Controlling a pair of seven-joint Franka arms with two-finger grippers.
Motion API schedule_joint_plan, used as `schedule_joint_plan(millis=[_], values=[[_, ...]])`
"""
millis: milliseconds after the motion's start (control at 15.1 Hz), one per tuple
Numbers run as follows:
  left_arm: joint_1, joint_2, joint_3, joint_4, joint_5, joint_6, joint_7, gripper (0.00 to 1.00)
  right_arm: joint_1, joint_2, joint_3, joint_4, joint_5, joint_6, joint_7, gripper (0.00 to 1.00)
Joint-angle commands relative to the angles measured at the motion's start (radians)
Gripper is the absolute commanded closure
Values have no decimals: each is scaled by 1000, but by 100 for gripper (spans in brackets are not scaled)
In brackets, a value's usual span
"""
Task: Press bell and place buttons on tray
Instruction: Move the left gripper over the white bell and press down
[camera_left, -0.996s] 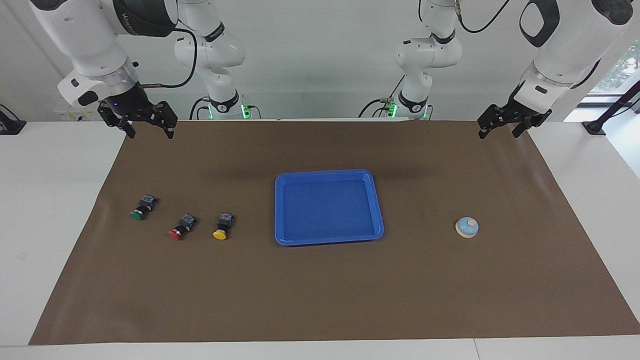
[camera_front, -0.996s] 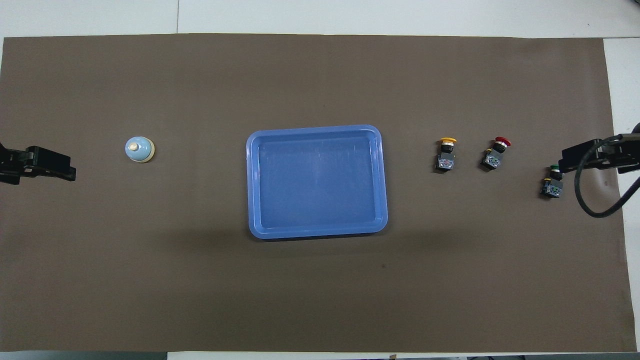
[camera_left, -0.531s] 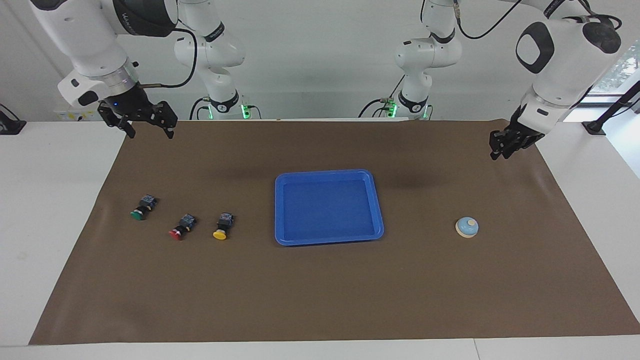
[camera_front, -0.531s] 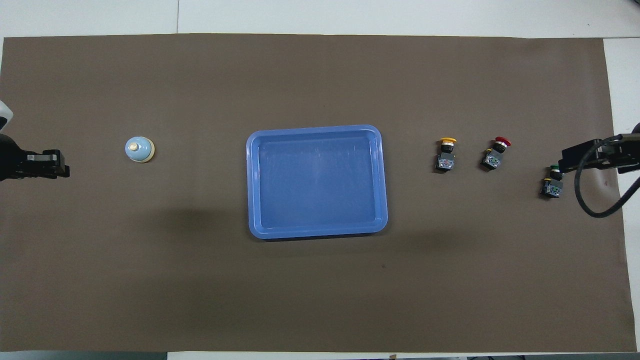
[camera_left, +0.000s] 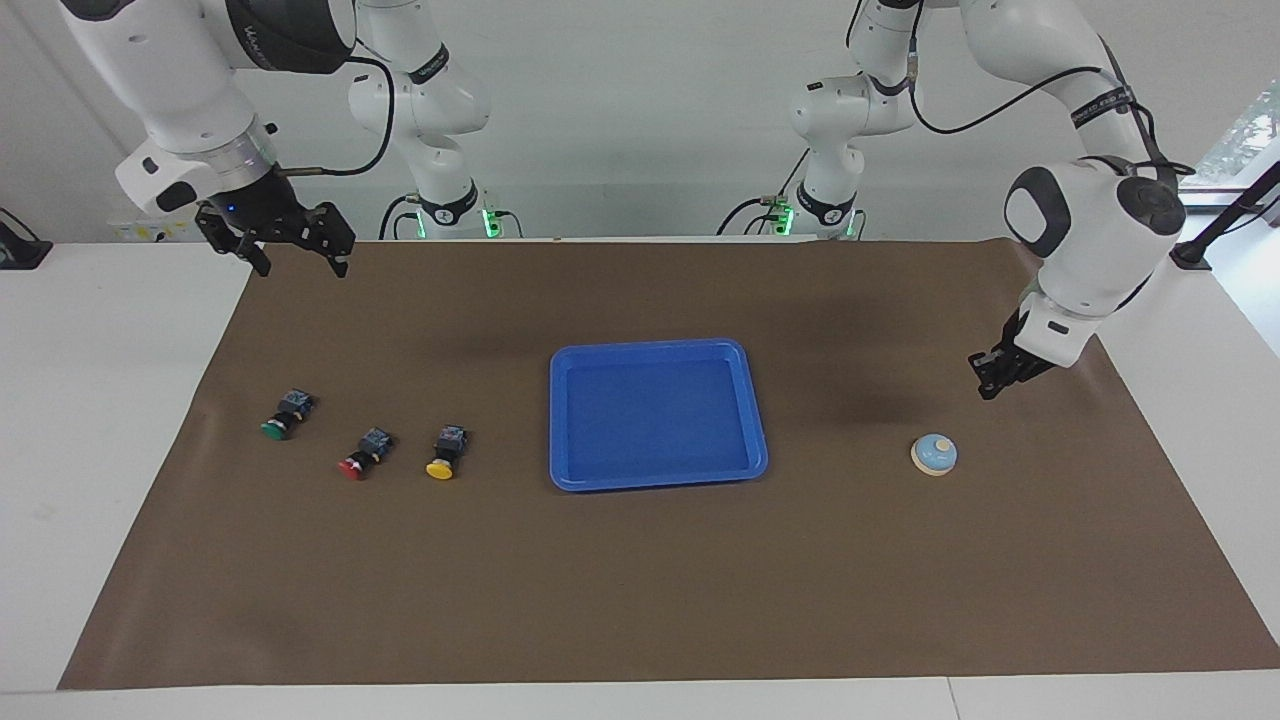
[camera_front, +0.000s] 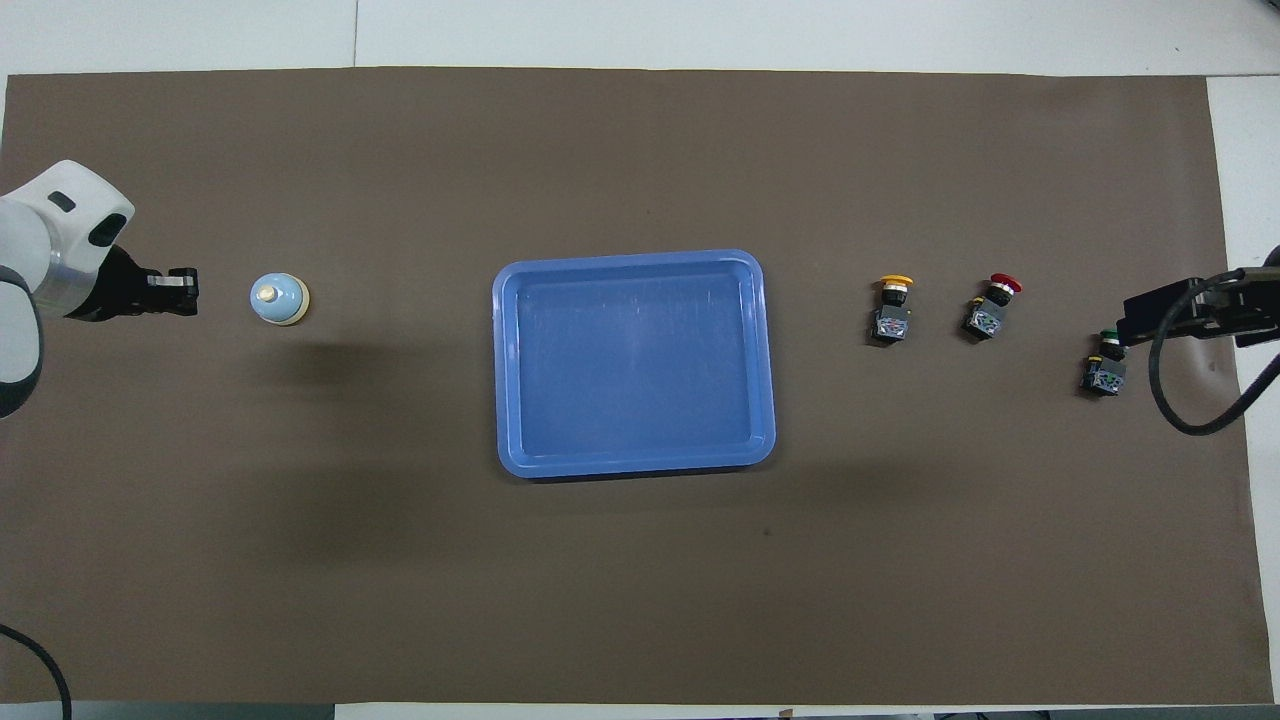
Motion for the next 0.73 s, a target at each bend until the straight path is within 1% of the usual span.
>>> schedule_joint_plan(millis=[0, 199, 531, 664], values=[[-35, 40, 5, 1, -5, 60, -37, 100, -15, -9, 8, -5, 19, 1, -23, 0], [-38, 53, 5, -6, -5, 89, -41, 100, -15, -9, 8, -5, 19, 1, -23, 0], [-53, 108, 5, 1, -5, 158, -65, 100, -15, -9, 8, -5, 19, 1, -23, 0], [-55, 119, 5, 2, -5, 166, -70, 100, -15, -9, 8, -5, 19, 1, -23, 0]])
